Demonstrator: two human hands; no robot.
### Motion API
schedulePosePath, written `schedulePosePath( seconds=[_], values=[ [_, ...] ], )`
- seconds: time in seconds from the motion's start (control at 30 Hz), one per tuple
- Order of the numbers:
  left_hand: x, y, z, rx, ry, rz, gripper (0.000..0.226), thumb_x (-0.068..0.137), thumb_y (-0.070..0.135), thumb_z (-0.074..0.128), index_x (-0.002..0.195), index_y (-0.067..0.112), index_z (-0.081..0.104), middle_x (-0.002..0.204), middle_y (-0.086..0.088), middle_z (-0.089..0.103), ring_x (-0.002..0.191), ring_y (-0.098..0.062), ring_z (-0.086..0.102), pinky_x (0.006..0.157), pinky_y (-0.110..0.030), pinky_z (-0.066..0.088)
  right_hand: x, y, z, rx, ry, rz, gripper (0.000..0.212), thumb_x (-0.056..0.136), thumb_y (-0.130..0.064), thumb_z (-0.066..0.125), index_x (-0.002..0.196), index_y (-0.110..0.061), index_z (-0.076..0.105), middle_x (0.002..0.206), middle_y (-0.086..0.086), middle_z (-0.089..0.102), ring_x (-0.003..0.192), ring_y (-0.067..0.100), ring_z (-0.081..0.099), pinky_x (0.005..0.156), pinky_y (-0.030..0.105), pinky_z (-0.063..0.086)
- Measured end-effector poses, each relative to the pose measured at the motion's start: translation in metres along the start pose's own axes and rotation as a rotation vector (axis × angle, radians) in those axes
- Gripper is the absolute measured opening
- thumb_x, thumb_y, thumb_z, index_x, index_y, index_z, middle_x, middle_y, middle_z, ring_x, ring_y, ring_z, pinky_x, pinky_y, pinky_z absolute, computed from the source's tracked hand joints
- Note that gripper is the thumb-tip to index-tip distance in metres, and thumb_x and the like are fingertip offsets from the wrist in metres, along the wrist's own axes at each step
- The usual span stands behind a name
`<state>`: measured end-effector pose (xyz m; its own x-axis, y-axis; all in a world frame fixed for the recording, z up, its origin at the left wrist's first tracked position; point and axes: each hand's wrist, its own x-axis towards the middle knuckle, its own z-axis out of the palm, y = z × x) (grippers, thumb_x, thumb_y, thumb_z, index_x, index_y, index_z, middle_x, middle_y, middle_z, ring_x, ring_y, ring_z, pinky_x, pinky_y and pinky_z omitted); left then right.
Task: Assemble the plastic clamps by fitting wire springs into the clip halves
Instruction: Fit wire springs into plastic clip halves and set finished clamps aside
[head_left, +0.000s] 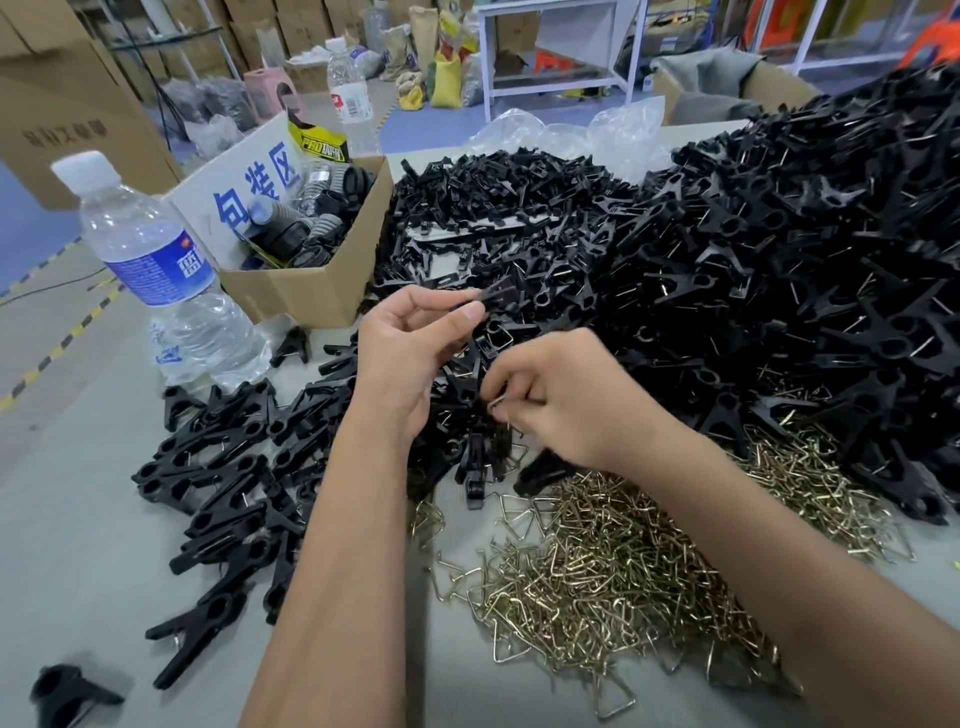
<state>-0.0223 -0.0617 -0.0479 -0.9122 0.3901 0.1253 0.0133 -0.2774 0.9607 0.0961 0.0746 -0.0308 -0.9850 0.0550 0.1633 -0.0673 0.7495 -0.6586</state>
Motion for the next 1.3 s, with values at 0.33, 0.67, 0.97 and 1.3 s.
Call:
schedulePosePath(
  seconds=[0.33,0.67,0.97,1.3],
  values=[
    [0.003,-0.007,-0.007,0.134,-0.224,0.063,0.035,0.064,-0.002,0.091,0.088,0.013,0.071,0.103,-0.008,0.079,0.094,-0.019,0.076,0.081,-0.028,0.059,-0.014,0.031,-0.009,1.035,0.461,0.350,0.010,0.091,-0.004,0.076,0.083,-0.009,0.076,0.081,0.012,0.076,0.075,0.025,0.077,0.056,0.023,0.058],
    [-0.002,-0.007,0.003,0.173,-0.394,0.095,0.037,0.067,-0.016,0.084,0.079,0.013,0.066,0.099,-0.012,0.079,0.091,-0.024,0.077,0.078,-0.031,0.061,-0.014,0.035,-0.004,0.952,0.560,0.340,0.007,0.085,-0.007,0.083,0.080,-0.011,0.080,0.077,0.007,0.076,0.064,0.015,0.069,0.058,0.022,0.056],
    [-0.004,-0.009,0.011,0.241,-0.381,0.104,0.038,0.065,-0.017,0.086,0.077,0.009,0.061,0.095,-0.010,0.080,0.088,-0.022,0.078,0.076,-0.027,0.060,-0.015,0.033,-0.002,0.980,0.575,0.358,0.008,0.082,-0.009,0.085,0.082,-0.005,0.078,0.071,0.006,0.072,0.057,0.012,0.063,0.052,0.021,0.054],
    [-0.009,-0.005,0.016,0.058,-0.447,0.127,0.039,0.064,-0.008,0.084,0.079,0.007,0.051,0.087,-0.003,0.079,0.096,-0.015,0.077,0.078,-0.025,0.060,-0.020,0.037,-0.014,1.474,-0.065,0.324,0.035,0.080,-0.035,0.074,0.112,-0.020,0.078,0.082,0.006,0.069,0.058,0.007,0.065,0.044,0.011,0.051]
  ],
)
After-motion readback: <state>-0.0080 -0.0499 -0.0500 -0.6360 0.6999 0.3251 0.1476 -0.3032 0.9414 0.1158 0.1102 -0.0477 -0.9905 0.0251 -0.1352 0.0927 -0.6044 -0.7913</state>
